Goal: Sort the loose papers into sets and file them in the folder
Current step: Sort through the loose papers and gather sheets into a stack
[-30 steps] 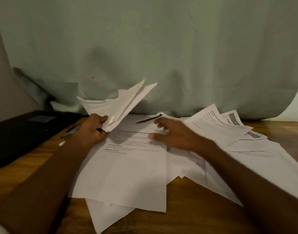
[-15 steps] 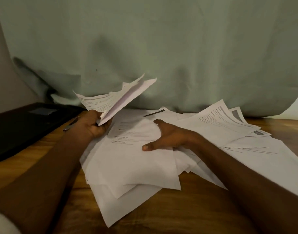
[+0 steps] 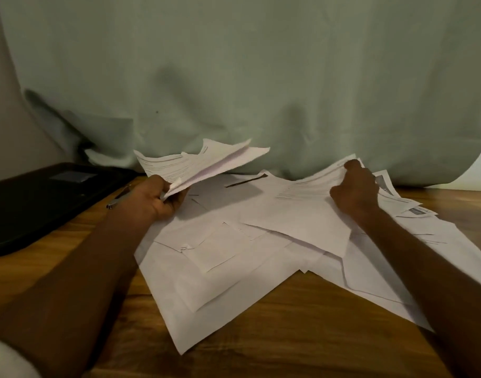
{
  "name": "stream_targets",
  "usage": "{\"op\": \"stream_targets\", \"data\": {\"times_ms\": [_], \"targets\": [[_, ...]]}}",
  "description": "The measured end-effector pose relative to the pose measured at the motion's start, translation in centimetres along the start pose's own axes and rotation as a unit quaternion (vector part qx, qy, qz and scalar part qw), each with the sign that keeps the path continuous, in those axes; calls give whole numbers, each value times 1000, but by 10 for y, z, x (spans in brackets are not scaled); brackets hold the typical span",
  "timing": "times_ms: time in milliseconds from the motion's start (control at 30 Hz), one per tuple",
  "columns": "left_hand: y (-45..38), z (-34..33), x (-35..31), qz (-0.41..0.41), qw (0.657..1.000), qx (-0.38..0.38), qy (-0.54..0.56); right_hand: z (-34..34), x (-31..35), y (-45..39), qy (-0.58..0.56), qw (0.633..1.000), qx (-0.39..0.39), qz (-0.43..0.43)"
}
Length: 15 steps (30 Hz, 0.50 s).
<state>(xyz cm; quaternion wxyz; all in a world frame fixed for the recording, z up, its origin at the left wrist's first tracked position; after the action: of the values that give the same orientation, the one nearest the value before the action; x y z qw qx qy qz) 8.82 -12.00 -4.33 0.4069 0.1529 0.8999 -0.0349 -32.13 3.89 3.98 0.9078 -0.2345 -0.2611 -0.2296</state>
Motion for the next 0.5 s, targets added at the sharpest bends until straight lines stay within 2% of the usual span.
{"op": "stream_targets", "data": {"times_ms": [100,167,200,267,333,400,434,500], "targets": [[6,4,-7,-9,1000,0,-21,-16,-23,-4,78,995,57,-38],[9,1,-6,-9,1000,6,-3,-21,-27,-2,178,977,86,-76],[9,1,-6,-8,1000,4,-4,-18,-22,-1,234,966,77,-81],[9,5,-6,-8,1000,-11,-13,-11,6,1,273,961,29,-19],[8,7,-5,-5,1000,-18,-21,-20,50,9,188,973,20,135],[9,4,-3,-1,1000,-18,-24,-50,89,27,70,956,120,260],[10,2,-3,2,999,-18,-27,-73,101,36,62,938,194,281],[10,0,1,6,999,-22,-33,-114,102,47,137,905,303,265]]}}
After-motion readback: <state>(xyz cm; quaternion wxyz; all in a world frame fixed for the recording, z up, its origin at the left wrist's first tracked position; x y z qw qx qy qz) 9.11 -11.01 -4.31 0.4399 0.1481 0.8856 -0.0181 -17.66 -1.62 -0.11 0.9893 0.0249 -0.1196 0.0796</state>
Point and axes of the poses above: each hand's wrist, its own y-axis away from the middle knuckle, its own z-axis out of the back of the hand, x = y × z, the point moved 10 cm from there along -y, towards the middle knuckle, and after that the axes turned 14 degrees about x, right-handed, at the moved point
